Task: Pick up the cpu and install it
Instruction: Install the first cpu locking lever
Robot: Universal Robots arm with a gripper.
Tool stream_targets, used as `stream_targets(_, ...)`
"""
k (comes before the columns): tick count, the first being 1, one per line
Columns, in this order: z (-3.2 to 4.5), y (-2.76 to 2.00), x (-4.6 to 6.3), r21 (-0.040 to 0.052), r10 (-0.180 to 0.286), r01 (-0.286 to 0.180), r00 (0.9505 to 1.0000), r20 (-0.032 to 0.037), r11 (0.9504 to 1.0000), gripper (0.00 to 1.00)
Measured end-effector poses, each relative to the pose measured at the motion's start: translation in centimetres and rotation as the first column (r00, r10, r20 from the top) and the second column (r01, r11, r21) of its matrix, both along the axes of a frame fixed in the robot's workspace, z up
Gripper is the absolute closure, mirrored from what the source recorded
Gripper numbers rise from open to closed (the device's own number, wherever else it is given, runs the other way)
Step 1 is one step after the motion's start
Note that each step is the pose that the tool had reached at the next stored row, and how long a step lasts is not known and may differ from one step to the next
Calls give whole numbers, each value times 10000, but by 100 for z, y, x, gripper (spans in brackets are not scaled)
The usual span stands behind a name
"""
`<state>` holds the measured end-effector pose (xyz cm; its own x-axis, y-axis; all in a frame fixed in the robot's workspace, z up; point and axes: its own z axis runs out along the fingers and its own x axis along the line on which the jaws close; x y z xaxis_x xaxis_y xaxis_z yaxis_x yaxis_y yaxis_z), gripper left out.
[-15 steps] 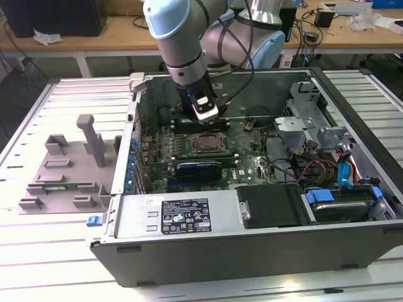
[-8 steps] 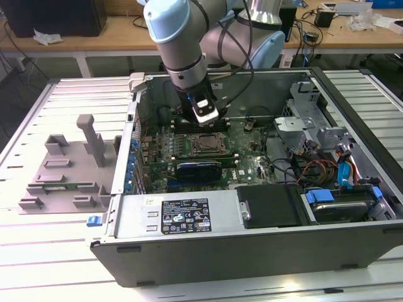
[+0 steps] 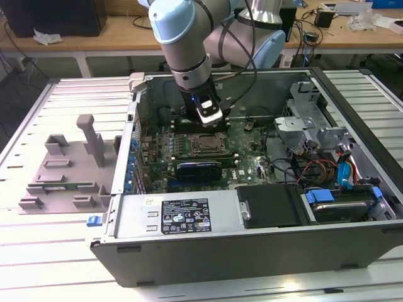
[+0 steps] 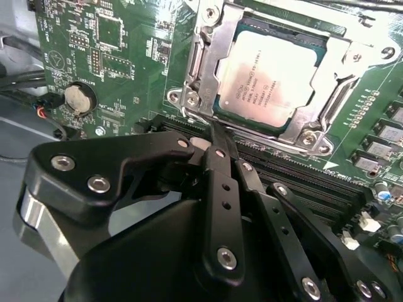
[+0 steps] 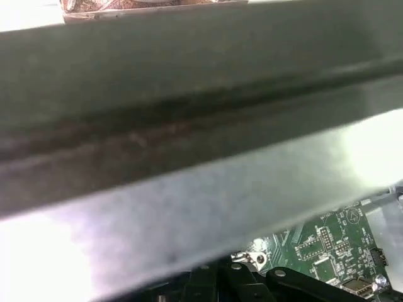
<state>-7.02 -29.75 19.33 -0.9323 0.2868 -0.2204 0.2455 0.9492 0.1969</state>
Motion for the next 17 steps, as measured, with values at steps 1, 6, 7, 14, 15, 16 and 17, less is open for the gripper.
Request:
stream_targets(1, 0, 0, 0, 5, 0, 0, 10000, 0, 10000, 89)
stream_targets(6, 0, 0, 0, 409, 0, 0, 10000, 0, 9992, 89)
stream_targets(7, 2, 0, 0, 405, -1, 1, 10000, 1, 9992, 89)
stream_targets(14, 159, -1, 0, 257, -82, 82, 10000, 1, 9996, 89)
stream_targets(15, 212, 0, 0, 257, -101, 101, 9999, 0, 9996, 89)
stream_targets(16, 249, 0, 0, 258, -111, 111, 9999, 1, 9996, 89)
stream_targets(17, 280, 0, 0, 256, -115, 115, 9999, 1, 9996, 89)
